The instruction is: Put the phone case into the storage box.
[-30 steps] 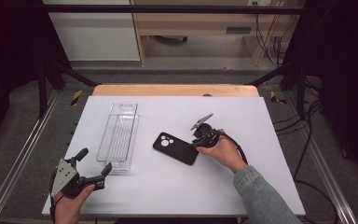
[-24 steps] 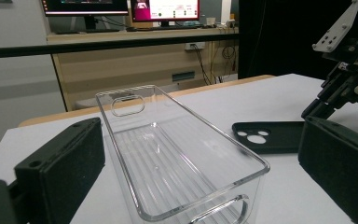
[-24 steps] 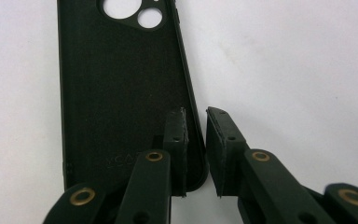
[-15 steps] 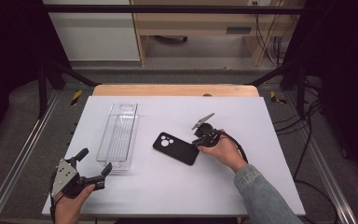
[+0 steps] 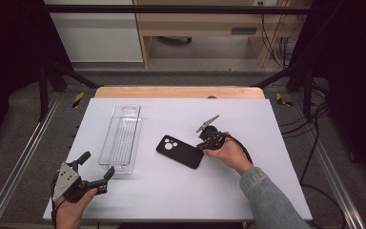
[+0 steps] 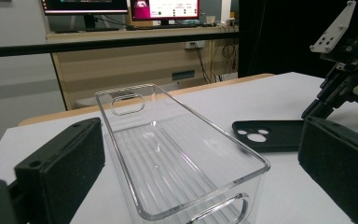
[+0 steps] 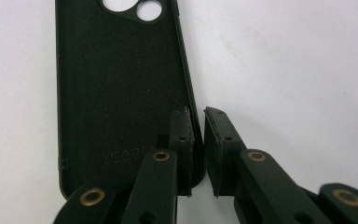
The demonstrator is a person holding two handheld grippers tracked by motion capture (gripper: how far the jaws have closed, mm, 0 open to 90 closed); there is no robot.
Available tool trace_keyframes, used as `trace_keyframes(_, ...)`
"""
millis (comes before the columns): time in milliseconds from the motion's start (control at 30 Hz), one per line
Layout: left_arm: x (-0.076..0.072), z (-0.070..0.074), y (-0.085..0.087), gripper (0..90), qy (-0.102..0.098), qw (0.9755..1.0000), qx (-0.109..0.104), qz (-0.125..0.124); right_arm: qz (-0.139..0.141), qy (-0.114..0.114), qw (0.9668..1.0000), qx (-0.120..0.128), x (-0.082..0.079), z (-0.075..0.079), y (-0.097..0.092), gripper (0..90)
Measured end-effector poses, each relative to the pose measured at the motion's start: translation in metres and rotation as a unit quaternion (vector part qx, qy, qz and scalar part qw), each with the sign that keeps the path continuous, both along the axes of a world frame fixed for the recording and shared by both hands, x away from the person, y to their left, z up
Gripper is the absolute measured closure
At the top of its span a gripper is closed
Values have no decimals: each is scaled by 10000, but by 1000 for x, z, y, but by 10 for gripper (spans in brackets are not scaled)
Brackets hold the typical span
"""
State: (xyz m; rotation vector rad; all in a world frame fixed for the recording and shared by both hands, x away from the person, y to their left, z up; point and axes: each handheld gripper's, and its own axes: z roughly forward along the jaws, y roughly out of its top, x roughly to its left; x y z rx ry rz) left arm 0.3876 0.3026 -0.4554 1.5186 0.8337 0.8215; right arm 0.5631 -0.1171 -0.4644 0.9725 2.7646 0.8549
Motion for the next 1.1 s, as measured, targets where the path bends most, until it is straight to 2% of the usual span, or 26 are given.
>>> trace_keyframes(267,0,0,0,2,1,10000,-4,15,122,-127,9998,-80,-1,0,0,855)
trace_keyframes(300,0,0,1,2,-1,10000,-3,20,197,-241,9994,-167,-1,0,2,861)
trace_keyframes(467,0,0,1,2,13,10000,4,43,377,-486,9977,-283,-4,0,3,877)
trace_keyframes(667,0,-1,2,3,23,10000,7,46,432,-587,9966,-378,-6,1,5,888)
trace_keyframes(833,0,-1,2,3,21,10000,15,48,395,-734,9960,-319,-10,3,3,891)
trace_keyframes(867,1,-1,1,3,25,10000,29,42,329,-845,9957,-202,-12,7,2,892)
trace_keyframes(933,1,0,0,3,13,10000,22,43,205,-904,9957,-50,-15,12,0,892)
trace_keyframes(967,1,0,0,3,13,10000,22,43,205,-904,9957,-50,-15,12,0,892)
trace_keyframes(1100,1,0,-1,3,11,10000,23,41,-18,-1163,9930,215,-26,22,-5,892)
